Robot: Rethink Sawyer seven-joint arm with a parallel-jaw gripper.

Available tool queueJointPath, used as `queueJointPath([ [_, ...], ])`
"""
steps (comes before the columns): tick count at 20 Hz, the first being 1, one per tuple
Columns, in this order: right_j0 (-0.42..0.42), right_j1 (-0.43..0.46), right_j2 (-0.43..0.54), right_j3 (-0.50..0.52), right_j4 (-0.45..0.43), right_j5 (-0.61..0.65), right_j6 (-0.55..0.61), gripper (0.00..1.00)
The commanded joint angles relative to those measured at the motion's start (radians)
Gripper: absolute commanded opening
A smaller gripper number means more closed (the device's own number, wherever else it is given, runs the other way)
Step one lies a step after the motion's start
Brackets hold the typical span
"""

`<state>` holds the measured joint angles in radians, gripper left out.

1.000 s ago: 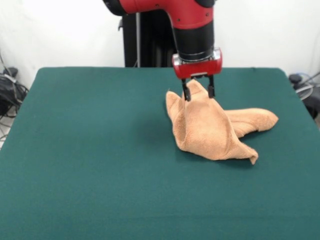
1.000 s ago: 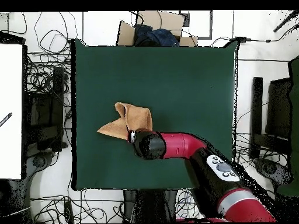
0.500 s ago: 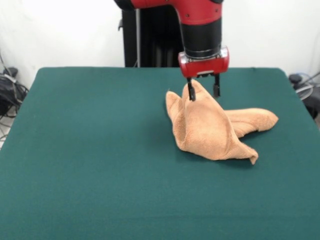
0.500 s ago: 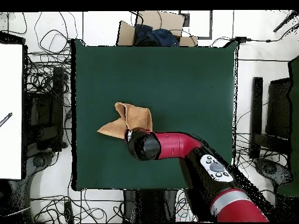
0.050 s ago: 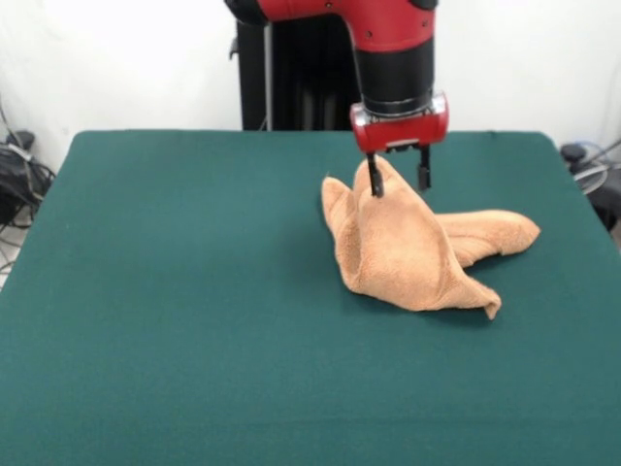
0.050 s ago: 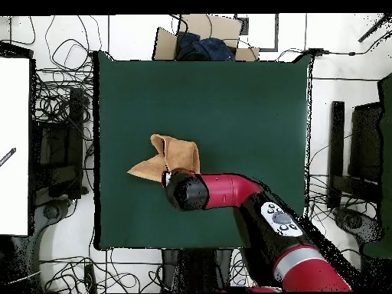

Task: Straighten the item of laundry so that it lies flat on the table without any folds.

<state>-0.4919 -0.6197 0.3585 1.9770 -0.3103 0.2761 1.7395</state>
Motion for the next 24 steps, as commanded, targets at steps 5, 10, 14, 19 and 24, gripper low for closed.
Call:
queueJointPath([
  [5,0.036,0.094,-0.037,-0.026,-0.064,-0.119,0.095,1.0],
  [10,0.044,0.09,-0.046,-0.031,-0.064,-0.13,0.089,1.0],
  [14,0.041,0.094,-0.041,-0.039,-0.061,-0.124,0.082,1.0],
  [19,0.037,0.101,-0.036,-0.043,-0.059,-0.124,0.08,1.0],
  [24,0.039,0.13,-0.033,-0.067,-0.061,-0.127,0.073,1.0],
])
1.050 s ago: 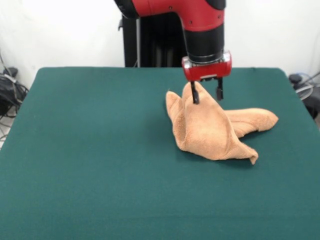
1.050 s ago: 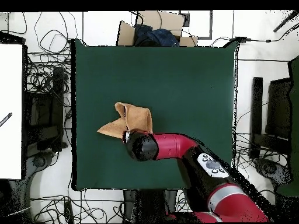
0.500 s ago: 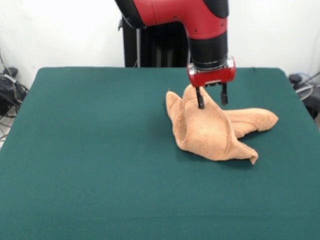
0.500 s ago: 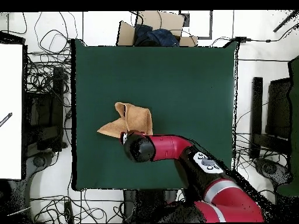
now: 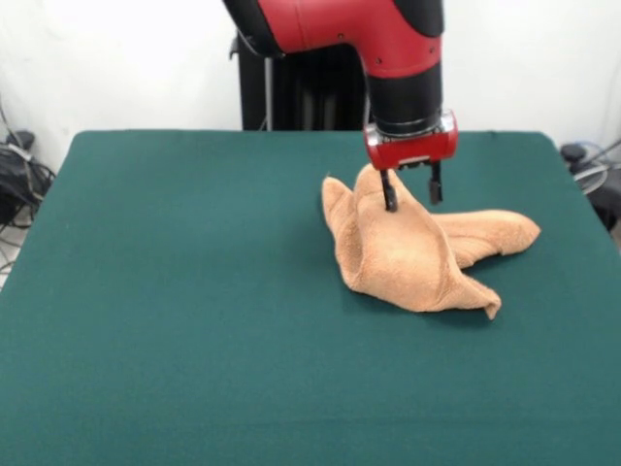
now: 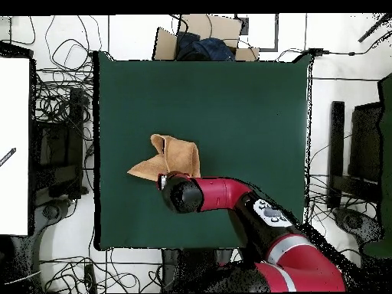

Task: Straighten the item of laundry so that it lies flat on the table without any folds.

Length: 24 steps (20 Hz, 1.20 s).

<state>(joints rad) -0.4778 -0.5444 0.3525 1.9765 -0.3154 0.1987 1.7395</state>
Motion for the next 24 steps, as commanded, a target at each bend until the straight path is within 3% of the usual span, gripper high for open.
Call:
queueJointPath([
  [1,0.023,0.057,-0.024,-0.068,-0.063,-0.054,0.067,1.0],
  [2,0.016,0.061,-0.019,-0.063,-0.059,-0.053,0.069,0.0],
  [13,0.05,0.041,-0.054,-0.07,-0.054,-0.07,0.093,0.0],
  [17,0.055,0.01,-0.066,-0.041,-0.043,-0.062,0.108,0.0],
  [21,0.036,-0.08,-0.049,0.017,-0.01,0.016,0.103,0.0],
  [23,0.032,-0.076,-0.043,0.009,-0.02,0.009,0.091,0.0],
  [24,0.023,-0.065,-0.032,0.007,-0.02,0.002,0.087,1.0],
])
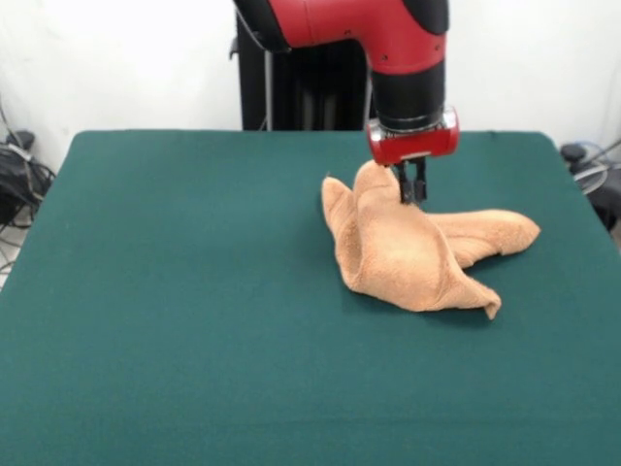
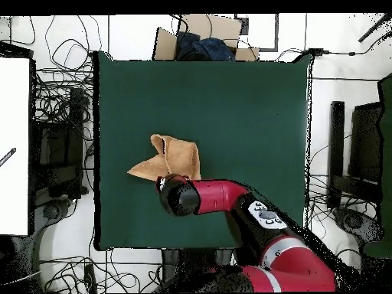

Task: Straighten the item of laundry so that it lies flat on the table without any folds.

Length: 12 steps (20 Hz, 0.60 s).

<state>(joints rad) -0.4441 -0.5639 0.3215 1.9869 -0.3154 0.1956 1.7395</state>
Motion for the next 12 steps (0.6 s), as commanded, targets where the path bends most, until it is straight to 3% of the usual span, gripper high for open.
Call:
queueJointPath([
  [1,-0.013,-0.043,0.002,-0.002,-0.02,0.0,0.088,1.0],
  [12,-0.015,-0.023,-0.002,-0.016,-0.027,-0.031,0.094,1.0],
])
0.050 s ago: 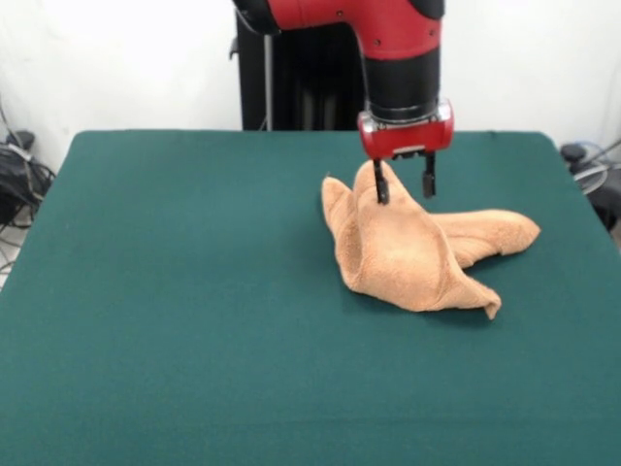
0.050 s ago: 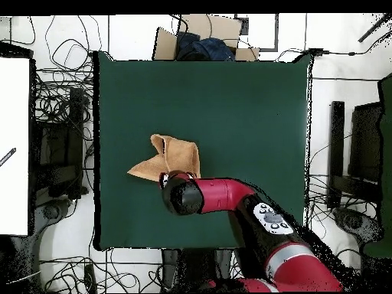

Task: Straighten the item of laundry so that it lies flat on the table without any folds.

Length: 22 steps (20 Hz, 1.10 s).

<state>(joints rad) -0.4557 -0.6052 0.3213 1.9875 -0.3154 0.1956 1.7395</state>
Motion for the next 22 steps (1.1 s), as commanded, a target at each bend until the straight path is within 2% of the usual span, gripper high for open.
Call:
queueJointPath([
  [1,0.005,0.026,-0.012,-0.024,-0.036,-0.042,0.093,1.0],
  [4,0.012,0.093,-0.025,-0.047,-0.055,-0.073,0.088,1.0],
  [8,0.007,0.127,-0.019,-0.066,-0.058,-0.077,0.078,1.0],
  [22,0.006,0.129,-0.008,-0.078,-0.044,-0.061,0.076,1.0],
])
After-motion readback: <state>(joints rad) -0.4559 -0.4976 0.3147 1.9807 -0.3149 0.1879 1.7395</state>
